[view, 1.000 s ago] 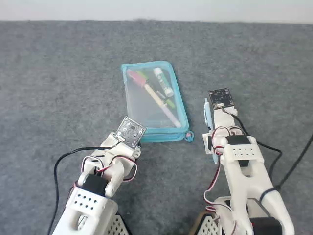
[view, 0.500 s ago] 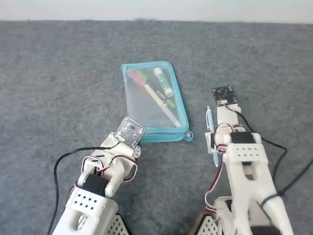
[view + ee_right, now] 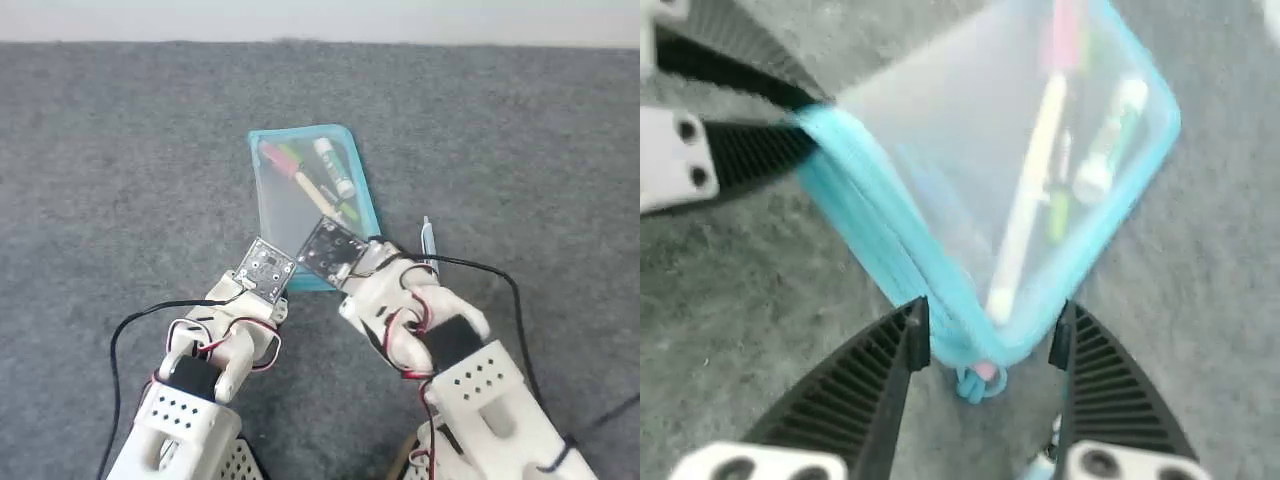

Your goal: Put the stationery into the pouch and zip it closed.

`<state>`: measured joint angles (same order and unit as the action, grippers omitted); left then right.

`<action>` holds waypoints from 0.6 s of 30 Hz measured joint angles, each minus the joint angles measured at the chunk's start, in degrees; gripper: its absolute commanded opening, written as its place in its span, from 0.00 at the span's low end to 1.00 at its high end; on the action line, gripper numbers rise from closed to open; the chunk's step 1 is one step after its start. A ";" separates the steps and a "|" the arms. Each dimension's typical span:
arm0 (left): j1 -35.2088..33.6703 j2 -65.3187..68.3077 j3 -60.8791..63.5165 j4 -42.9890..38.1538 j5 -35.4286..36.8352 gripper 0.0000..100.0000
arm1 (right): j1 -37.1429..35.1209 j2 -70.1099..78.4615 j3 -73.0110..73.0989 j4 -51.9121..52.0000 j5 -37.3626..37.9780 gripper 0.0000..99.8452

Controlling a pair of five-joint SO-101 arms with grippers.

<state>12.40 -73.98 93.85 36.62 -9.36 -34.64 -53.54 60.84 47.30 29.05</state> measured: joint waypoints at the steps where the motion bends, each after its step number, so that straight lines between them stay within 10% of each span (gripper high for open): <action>1: 0.00 0.00 0.00 0.00 0.00 0.01 | -0.26 1.23 0.00 -1.14 0.09 0.20; 18: -0.18 0.26 0.00 1.14 0.18 0.01 | -1.41 24.88 -3.34 -14.59 -3.34 0.20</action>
<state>12.22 -73.71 93.85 37.76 -9.19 -36.04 -28.66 57.49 32.70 25.71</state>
